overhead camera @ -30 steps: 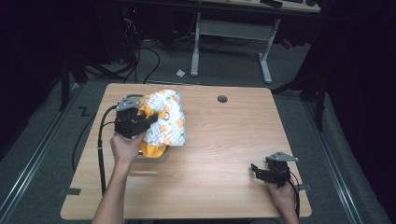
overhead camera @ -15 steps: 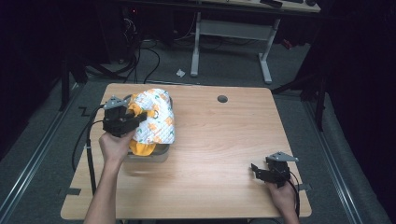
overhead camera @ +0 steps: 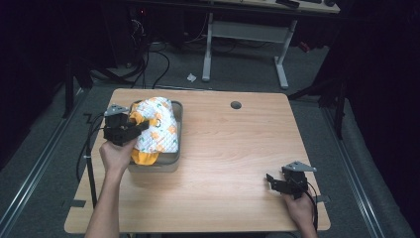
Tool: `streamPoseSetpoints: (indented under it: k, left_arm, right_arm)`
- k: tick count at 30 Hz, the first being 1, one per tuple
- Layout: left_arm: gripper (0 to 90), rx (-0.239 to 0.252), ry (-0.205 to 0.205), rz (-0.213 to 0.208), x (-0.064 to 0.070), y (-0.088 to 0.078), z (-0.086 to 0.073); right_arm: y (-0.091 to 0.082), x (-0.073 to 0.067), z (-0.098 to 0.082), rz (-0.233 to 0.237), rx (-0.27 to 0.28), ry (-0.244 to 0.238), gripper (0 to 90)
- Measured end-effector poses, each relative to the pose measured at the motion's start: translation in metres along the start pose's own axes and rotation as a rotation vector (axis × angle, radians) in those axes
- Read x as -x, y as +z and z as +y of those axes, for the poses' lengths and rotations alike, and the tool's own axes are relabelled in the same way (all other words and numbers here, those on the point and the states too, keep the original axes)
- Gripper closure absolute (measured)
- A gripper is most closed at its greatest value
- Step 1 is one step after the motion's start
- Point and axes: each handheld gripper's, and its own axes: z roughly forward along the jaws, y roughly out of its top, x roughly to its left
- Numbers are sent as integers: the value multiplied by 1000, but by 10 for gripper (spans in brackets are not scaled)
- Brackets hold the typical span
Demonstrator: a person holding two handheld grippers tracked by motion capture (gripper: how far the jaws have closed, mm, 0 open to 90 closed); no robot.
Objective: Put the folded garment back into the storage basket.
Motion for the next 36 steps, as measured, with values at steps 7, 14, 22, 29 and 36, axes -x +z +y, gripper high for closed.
streamPoseSetpoints:
  k: [7, 14, 22, 29, 36]
  left_arm:
    - [773, -30, -14, 12, -8, 11, -6]
    - [773, -70, -24, 25, -12, 26, -12]
    - [770, -128, -20, 41, -15, 42, -15]
    - [766, -153, -12, 52, -16, 52, -17]
    - [758, -204, 5, 78, -14, 64, -20]
  right_arm:
    - [0, 0, 0, 0, 0, 2, 278]
    - [0, 0, 0, 0, 0, 0, 278]
    - [0, 0, 0, 0, 0, 1, 278]
    - [0, 0, 0, -1, 0, -1, 278]
    - [0, 0, 0, -1, 0, 1, 278]
